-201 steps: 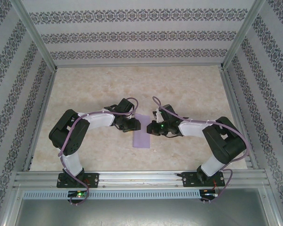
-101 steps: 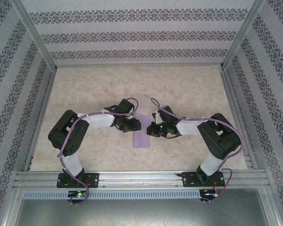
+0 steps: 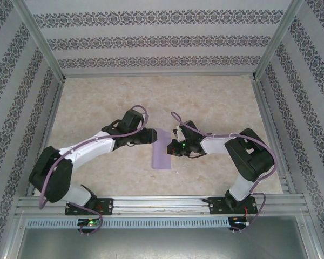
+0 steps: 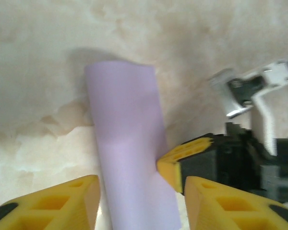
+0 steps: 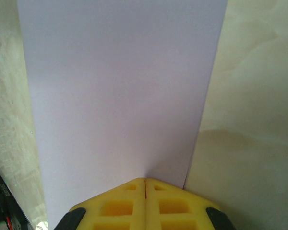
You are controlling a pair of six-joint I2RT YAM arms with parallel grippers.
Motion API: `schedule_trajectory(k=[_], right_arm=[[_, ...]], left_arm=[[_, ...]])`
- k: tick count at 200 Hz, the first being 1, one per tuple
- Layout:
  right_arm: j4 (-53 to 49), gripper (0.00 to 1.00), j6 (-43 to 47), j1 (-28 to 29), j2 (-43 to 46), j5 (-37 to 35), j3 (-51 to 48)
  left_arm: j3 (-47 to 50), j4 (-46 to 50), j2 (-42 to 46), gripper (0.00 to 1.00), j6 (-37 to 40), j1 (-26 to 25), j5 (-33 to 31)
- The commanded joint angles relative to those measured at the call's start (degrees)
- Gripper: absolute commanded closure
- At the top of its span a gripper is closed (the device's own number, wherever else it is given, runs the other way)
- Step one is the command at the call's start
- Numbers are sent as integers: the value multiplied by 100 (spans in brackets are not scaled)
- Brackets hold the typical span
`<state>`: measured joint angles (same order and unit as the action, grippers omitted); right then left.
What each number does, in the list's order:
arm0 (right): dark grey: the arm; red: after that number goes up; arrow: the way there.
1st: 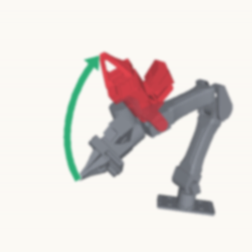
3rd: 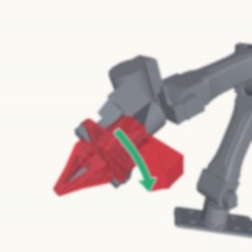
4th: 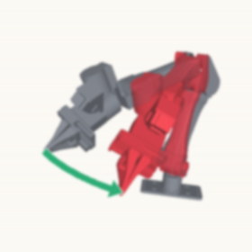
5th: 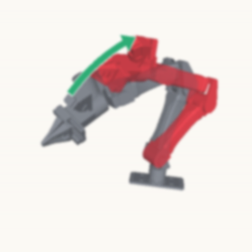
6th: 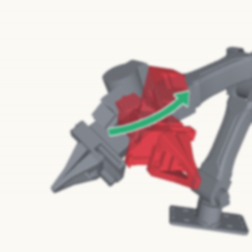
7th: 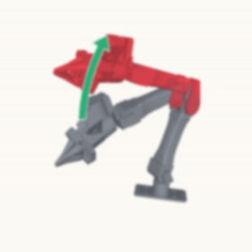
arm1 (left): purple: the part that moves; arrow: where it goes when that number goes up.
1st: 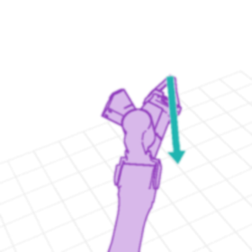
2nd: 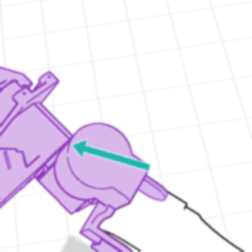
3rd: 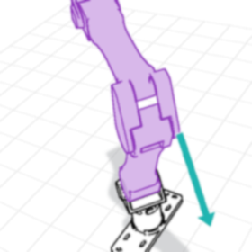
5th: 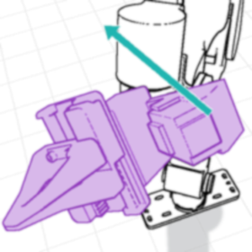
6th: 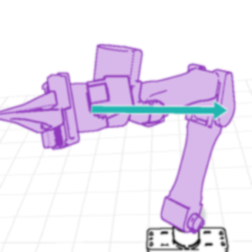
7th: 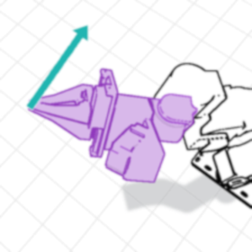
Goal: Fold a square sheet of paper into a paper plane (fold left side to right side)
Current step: Hold the square sheet of paper at the center of the table, then first fold the square sheet of paper in half at the center of the table.
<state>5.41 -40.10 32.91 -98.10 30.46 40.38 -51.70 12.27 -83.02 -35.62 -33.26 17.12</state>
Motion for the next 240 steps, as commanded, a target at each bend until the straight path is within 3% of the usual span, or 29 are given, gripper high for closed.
schedule_trajectory(k=[1, 30, 57, 156, 240], right_arm=[[-653, 100, 175, 91, -376, -646, -145], [-705, 100, 204, 100, -385, -655, -120], [-765, 100, 228, 102, -354, -680, -109], [-1048, 100, 384, 120, -367, -855, -92], [-1303, 100, 509, 101, -385, -1042, -79]], left_arm=[[226, -279, 82, 56, 266, 50, 387], [391, -1022, -200, 66, 138, 56, 1218], [424, -1386, -580, 73, 73, 51, 1501], [661, -1636, -1491, 81, 170, 108, 1035], [1121, -1722, -1464, 85, 125, 307, 767]])
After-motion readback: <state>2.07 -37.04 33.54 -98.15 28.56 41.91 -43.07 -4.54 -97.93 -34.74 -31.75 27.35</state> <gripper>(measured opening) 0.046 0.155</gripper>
